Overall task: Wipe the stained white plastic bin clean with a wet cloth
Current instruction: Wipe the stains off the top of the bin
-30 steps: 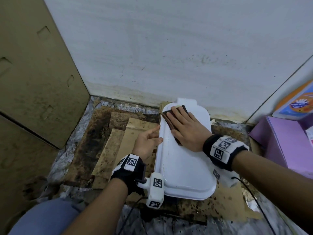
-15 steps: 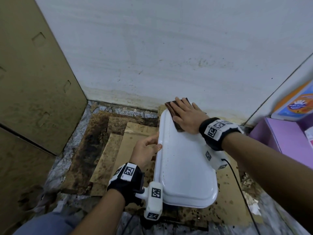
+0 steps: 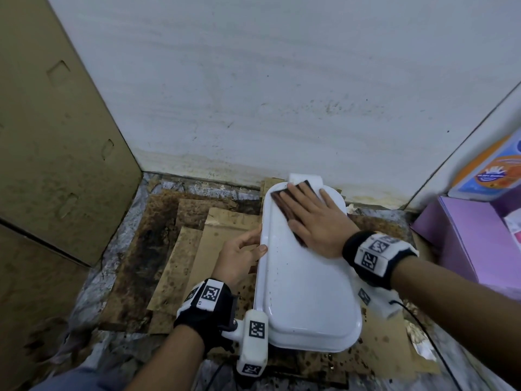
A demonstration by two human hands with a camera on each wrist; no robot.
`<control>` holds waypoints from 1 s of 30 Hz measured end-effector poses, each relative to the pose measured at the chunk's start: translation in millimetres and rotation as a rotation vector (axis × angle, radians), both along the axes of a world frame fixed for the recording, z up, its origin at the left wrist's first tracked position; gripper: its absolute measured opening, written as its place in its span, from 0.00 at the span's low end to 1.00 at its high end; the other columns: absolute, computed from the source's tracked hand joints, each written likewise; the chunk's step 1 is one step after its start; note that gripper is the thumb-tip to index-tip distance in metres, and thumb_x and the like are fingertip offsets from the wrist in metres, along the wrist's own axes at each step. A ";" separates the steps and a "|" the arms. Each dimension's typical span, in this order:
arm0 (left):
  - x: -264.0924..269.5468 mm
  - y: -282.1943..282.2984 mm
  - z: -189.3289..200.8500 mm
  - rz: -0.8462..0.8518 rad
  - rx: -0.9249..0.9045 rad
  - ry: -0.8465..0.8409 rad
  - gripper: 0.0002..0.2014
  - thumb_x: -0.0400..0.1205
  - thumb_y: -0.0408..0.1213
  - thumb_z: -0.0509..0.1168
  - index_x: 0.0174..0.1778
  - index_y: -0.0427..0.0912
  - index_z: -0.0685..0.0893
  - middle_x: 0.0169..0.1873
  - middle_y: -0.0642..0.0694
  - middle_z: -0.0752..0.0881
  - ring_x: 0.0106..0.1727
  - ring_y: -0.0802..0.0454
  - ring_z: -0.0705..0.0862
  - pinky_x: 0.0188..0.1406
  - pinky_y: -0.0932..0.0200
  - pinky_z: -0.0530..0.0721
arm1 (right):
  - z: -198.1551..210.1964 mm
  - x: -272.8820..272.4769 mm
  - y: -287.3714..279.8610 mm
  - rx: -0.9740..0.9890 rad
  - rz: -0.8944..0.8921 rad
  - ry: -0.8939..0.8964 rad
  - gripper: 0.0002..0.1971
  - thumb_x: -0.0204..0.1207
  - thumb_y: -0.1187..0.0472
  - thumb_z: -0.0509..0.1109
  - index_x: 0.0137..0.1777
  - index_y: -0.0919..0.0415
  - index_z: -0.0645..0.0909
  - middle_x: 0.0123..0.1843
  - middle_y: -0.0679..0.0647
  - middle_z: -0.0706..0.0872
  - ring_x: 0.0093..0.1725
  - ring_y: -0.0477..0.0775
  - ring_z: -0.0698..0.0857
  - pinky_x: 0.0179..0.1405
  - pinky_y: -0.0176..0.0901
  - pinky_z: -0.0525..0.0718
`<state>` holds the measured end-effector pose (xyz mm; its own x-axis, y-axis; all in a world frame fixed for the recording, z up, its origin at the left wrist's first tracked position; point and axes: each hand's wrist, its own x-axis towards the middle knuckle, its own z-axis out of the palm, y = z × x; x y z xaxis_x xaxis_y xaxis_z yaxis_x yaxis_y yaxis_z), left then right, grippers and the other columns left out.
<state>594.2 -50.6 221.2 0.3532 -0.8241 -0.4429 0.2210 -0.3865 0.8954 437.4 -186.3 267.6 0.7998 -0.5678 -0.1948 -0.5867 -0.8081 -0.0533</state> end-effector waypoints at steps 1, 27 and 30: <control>0.3 -0.5 -0.3 0.002 0.005 -0.004 0.22 0.82 0.26 0.68 0.72 0.45 0.82 0.59 0.45 0.89 0.62 0.43 0.87 0.65 0.38 0.84 | 0.1 4.2 -11.4 -0.008 -0.048 -0.012 0.30 0.83 0.42 0.36 0.84 0.45 0.36 0.86 0.47 0.36 0.85 0.50 0.35 0.82 0.57 0.38; 0.5 -0.5 1.3 0.014 -0.006 0.024 0.21 0.81 0.24 0.67 0.70 0.44 0.83 0.57 0.41 0.90 0.56 0.48 0.88 0.51 0.54 0.89 | 14.1 26.7 -7.2 0.015 0.106 0.102 0.34 0.79 0.42 0.32 0.85 0.50 0.40 0.87 0.54 0.39 0.85 0.58 0.37 0.82 0.56 0.40; 0.1 0.3 0.2 -0.002 -0.025 0.023 0.19 0.82 0.24 0.67 0.69 0.40 0.84 0.57 0.40 0.89 0.53 0.49 0.88 0.44 0.59 0.89 | 8.7 27.2 11.8 0.024 0.245 0.131 0.36 0.75 0.41 0.28 0.85 0.46 0.43 0.87 0.50 0.38 0.85 0.55 0.36 0.81 0.56 0.37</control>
<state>594.3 -50.3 221.5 0.3417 -0.8356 -0.4302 0.2409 -0.3645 0.8995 464.7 -174.5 276.2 0.8797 -0.3547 -0.3168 -0.3771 -0.9261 -0.0103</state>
